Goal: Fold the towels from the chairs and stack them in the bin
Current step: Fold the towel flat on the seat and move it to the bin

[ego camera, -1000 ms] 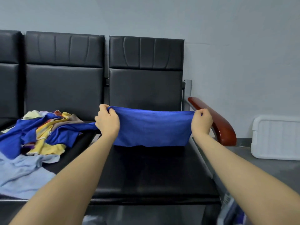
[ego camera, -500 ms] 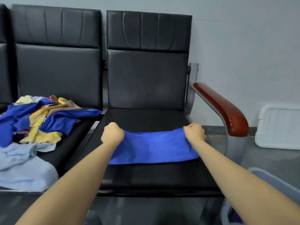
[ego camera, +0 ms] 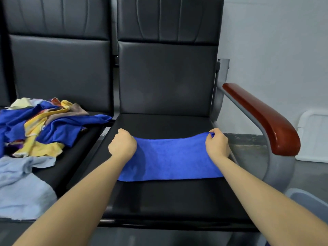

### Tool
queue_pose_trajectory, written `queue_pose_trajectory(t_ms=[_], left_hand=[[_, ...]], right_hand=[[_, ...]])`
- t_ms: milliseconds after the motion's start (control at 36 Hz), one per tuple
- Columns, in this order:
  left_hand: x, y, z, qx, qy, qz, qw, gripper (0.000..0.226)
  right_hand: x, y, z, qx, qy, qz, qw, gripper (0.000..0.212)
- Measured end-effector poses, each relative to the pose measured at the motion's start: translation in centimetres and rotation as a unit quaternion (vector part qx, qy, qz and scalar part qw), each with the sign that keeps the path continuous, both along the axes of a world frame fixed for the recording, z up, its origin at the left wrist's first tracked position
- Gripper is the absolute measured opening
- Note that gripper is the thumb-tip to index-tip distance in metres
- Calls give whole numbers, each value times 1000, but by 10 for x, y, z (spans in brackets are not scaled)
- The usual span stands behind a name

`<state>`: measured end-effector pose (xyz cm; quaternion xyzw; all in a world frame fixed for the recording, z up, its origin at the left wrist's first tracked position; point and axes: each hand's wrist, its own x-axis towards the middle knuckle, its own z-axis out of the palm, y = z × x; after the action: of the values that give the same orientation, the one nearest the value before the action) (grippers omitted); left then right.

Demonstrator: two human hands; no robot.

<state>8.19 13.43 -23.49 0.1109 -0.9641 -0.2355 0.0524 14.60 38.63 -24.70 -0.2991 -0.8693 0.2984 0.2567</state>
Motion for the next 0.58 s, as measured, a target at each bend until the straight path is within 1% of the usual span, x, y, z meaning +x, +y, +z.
queue_pose_trajectory(t_ms=[56, 83, 139, 194, 306, 389, 472, 528, 583], left_hand=[[-2, 0, -2, -8, -5, 2, 1000, 25], [-2, 0, -4, -14, -8, 0, 1000, 27], [-2, 1, -10, -38, -14, -1, 999, 37], [-1, 3, -15, -64, -19, 3, 998, 44], [9, 7, -25, -122, -16, 2, 992, 39], [18, 6, -29, -153, -25, 2, 988, 43], [24, 4, -32, -162, -36, 9, 986, 47], [28, 1, -34, -156, -56, 19, 986, 48], [30, -2, -35, -154, -75, 24, 985, 49]], right_hand=[[-4, -2, 0, 18, -16, 6, 1000, 21], [-5, -3, -1, 43, -30, 10, 999, 24], [-7, -6, -6, 105, -54, 17, 993, 39], [-7, -11, -12, 138, -42, 45, 989, 46], [-4, -28, -27, 167, -40, 153, 973, 40], [-1, -41, -37, 170, -61, 253, 951, 35], [0, -48, -37, 181, -97, 344, 916, 38], [1, -52, -36, 181, -138, 377, 898, 42], [4, -54, -37, 190, -176, 381, 887, 45]])
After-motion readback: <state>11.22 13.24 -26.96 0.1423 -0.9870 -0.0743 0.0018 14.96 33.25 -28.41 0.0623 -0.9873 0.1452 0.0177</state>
